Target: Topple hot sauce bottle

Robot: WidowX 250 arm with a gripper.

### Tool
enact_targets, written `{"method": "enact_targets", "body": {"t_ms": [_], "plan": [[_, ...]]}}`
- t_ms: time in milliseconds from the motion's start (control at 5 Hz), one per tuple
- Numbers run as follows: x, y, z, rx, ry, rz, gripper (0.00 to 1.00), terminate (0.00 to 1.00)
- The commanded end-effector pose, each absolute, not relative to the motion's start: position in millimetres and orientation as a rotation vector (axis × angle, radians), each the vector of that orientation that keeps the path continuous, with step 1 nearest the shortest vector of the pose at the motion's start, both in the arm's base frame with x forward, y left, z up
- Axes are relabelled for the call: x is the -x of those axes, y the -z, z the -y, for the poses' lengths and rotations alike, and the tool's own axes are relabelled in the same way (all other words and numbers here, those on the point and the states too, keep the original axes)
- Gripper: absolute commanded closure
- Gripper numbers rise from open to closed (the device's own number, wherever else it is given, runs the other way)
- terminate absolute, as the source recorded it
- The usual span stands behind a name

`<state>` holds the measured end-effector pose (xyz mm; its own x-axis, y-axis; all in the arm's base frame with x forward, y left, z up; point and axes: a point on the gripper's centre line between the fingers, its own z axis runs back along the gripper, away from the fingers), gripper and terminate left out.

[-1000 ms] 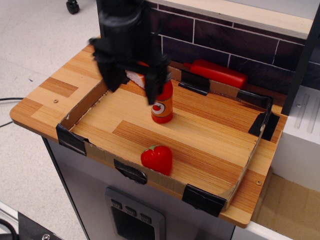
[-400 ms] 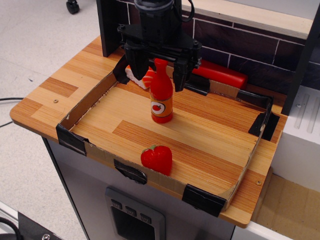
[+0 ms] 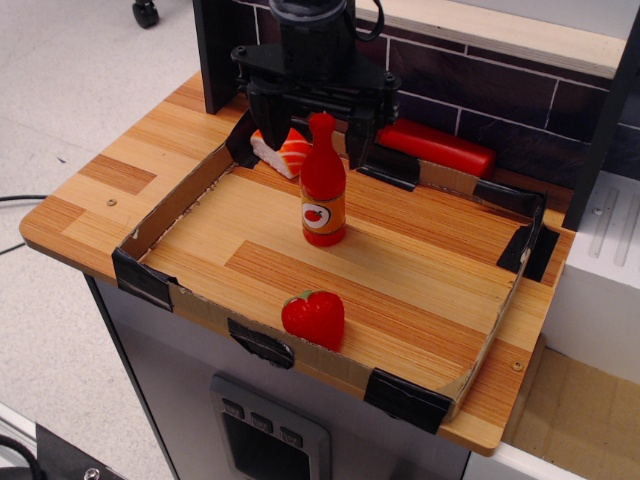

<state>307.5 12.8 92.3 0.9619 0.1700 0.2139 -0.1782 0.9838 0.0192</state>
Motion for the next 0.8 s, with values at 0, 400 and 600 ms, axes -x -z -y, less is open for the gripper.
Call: {"method": "enact_targets", "body": {"t_ms": [0, 400, 600], "plan": [[-323.0, -99.5, -18.9, -0.063, -0.244, 0.25, 1.0, 0.0], [-325.4, -105.8, -22.7, -0.069, -0.257, 0.26, 1.0, 0.0], [-324.0, -111.3, -24.0, -0.171, -0.174, 0.195, 1.0, 0.0]]}}
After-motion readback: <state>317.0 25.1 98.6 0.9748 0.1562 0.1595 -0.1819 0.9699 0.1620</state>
